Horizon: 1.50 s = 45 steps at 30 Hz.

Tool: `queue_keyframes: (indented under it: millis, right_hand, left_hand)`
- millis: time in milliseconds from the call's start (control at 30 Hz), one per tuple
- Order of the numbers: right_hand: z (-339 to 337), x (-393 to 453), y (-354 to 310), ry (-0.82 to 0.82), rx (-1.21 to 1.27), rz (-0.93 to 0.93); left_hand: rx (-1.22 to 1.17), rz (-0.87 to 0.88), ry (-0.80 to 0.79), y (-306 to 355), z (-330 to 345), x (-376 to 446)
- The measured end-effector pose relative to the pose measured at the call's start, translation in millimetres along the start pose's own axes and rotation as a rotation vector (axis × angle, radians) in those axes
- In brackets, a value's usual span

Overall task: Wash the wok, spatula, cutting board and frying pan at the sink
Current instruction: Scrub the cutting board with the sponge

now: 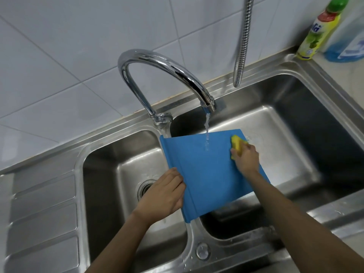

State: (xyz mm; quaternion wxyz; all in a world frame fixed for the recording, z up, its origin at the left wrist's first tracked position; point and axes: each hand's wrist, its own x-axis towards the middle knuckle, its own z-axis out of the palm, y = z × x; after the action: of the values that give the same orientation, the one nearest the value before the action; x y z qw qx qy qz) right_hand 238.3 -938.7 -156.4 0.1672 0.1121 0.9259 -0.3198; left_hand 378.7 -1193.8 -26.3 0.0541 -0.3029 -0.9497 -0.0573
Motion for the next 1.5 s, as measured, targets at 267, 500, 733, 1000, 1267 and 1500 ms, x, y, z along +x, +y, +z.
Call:
queue_keyframes:
  millis: [267,500,733,1000,1267,1500]
  right_hand:
    - [-9,-103,-14,-0.060,0.053,-0.121]
    - [5,-157,-49,0.006,-0.028,-0.641]
    - [-27,-87,21,-0.079,-0.182,-0.021]
    - [-31,-101,-35,-0.191,-0.033,-0.069]
    - [-14,-140,-51,-0.214,-0.003,-0.461]
    - [-34,-45,45,-0.227,-0.297,0.103]
  left_hand:
    - [-0.006,-0.056,-0.012,7,-5,1]
    - [-0.041,-0.040,-0.024,5,-5,0]
    - [-0.018,-0.058,-0.031,6,-6,1]
    - [-0.010,-0.084,-0.081,9,-7,1]
    - [-0.029,-0.070,-0.044,10,-8,2]
    - [-0.031,-0.072,-0.019,8,-3,1]
